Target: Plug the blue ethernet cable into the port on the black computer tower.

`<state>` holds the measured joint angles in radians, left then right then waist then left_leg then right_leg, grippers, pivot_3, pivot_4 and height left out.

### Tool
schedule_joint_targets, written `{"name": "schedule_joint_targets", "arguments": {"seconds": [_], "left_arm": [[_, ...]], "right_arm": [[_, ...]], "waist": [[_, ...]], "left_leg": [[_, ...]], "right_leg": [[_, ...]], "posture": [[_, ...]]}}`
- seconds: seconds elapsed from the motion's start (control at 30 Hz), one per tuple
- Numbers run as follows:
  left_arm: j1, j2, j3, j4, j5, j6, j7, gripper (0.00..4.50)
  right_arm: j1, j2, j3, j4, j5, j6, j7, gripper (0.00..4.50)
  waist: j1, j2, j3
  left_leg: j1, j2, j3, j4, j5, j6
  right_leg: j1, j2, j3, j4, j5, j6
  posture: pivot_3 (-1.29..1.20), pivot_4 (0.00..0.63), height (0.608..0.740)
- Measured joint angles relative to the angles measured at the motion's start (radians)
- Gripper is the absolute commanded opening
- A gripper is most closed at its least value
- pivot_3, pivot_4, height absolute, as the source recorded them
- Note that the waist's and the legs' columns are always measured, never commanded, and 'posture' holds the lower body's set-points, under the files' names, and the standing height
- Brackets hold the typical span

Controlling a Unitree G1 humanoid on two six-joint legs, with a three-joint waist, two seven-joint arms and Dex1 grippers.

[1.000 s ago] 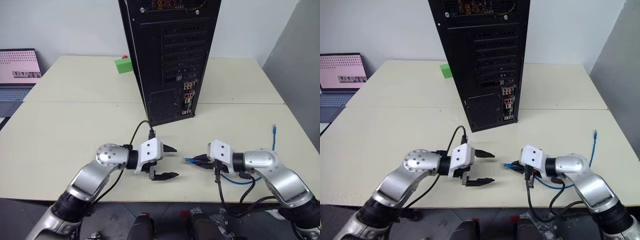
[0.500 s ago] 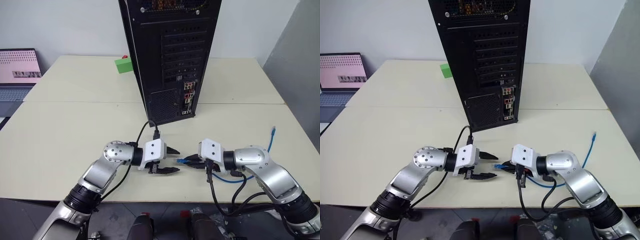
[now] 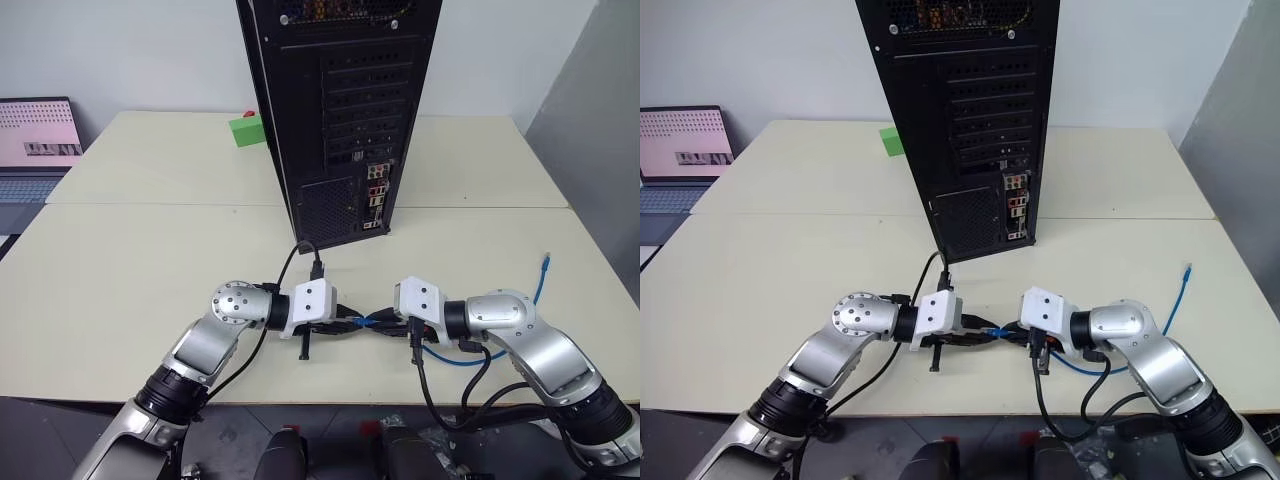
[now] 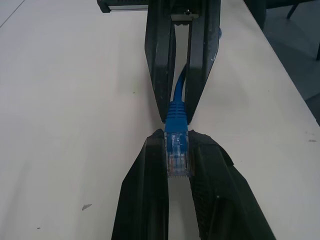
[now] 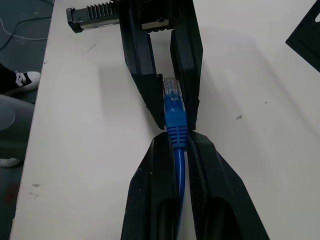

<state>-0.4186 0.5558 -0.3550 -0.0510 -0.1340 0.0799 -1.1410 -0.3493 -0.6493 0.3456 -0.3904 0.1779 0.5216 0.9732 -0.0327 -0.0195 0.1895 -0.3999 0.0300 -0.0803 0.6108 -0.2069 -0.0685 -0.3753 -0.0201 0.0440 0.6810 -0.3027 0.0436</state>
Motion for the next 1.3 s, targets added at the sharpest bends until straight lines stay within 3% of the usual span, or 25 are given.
{"name": "schedule_joint_targets", "arguments": {"seconds": [0.03, 0.23, 0.37, 0.5, 0.73, 0.83, 1.03, 1.23, 1.3], "left_arm": [[0.0, 0.0, 0.0, 0.004, 0.002, -0.009, -0.001, 0.29], [0.011, 0.0, 0.001, 0.012, 0.02, -0.051, 0.007, 0.29], [0.034, 0.008, 0.012, 0.029, 0.027, -0.115, 0.02, 0.29], [0.036, 0.004, 0.029, 0.052, 0.047, -0.219, 0.049, 0.29], [0.03, -0.009, 0.064, 0.254, 0.263, -0.875, 0.27, 0.29], [0.019, -0.012, 0.068, 0.322, 0.332, -1.023, 0.348, 0.29], [-0.006, -0.025, 0.071, 0.354, 0.431, -1.16, 0.476, 0.29], [-0.024, -0.024, 0.075, 0.371, 0.489, -1.187, 0.561, 0.29], [-0.025, -0.024, 0.075, 0.372, 0.499, -1.19, 0.58, 0.29]], "right_arm": [[0.0, 0.001, 0.0, 0.0, 0.001, 0.003, 0.0, 0.76], [-0.006, -0.034, -0.017, 0.0, 0.019, -0.012, 0.039, 2.18], [-0.001, -0.141, -0.117, 0.0, 0.068, -0.004, 0.096, 3.28], [0.011, -0.148, -0.189, -0.001, 0.147, 0.064, 0.095, 4.15], [0.057, 0.004, -0.315, -0.051, 0.413, 0.329, -0.027, 4.17], [0.056, 0.055, -0.326, -0.056, 0.466, 0.387, -0.085, 4.17], [0.04, 0.131, -0.323, -0.056, 0.546, 0.475, -0.169, 4.17], [0.021, 0.153, -0.323, -0.053, 0.594, 0.514, -0.197, 4.17], [0.021, 0.158, -0.323, -0.051, 0.601, 0.518, -0.209, 3.81]], "waist": [[0.0, 0.0, 0.0], [0.001, 0.0, 0.0], [0.001, 0.0, 0.0], [0.0, 0.0, 0.0], [0.003, 0.0, 0.0], [0.003, 0.0, 0.0], [0.003, 0.0, 0.0], [0.002, 0.0, 0.0], [0.002, 0.0, 0.0]], "left_leg": [[0.0, 0.0, 0.0, 0.0, 0.0, 0.0], [0.0, 0.0, 0.0, 0.0, 0.0, 0.0], [0.0, 0.0, 0.0, 0.0, 0.0, 0.0], [0.0, 0.0, 0.0, 0.0, 0.0, 0.0], [0.0, 0.0, 0.0, 0.0, 0.0, 0.0], [0.0, 0.0, 0.0, 0.0, 0.0, 0.0], [0.0, 0.0, 0.0, 0.0, 0.0, 0.0], [0.0, 0.0, 0.0, 0.0, 0.0, 0.0], [0.0, 0.0, 0.0, 0.0, 0.0, 0.0]], "right_leg": [[0.0, 0.0, 0.0, 0.0, 0.0, 0.0], [0.0, 0.0, 0.0, 0.0, 0.0, 0.0], [0.0, 0.0, 0.0, 0.0, 0.0, 0.0], [0.0, 0.0, 0.0, 0.0, 0.0, 0.0], [0.001, -0.001, 0.0, 0.0, 0.001, 0.0], [0.001, -0.001, 0.0, 0.0, 0.001, 0.0], [0.0, 0.0, 0.0, 0.0, 0.001, 0.0], [0.0, 0.0, 0.0, 0.0, 0.001, 0.0], [0.0, 0.0, 0.0, 0.0, 0.001, 0.0]], "posture": [[0.0, 0.15, 0.74], [0.0, 0.15, 0.74], [0.0, 0.15, 0.74], [0.0, 0.15, 0.74], [0.0, 0.15, 0.74], [0.0, 0.15, 0.74], [0.0, 0.15, 0.74], [0.0, 0.15, 0.74], [0.0, 0.15, 0.74]]}}
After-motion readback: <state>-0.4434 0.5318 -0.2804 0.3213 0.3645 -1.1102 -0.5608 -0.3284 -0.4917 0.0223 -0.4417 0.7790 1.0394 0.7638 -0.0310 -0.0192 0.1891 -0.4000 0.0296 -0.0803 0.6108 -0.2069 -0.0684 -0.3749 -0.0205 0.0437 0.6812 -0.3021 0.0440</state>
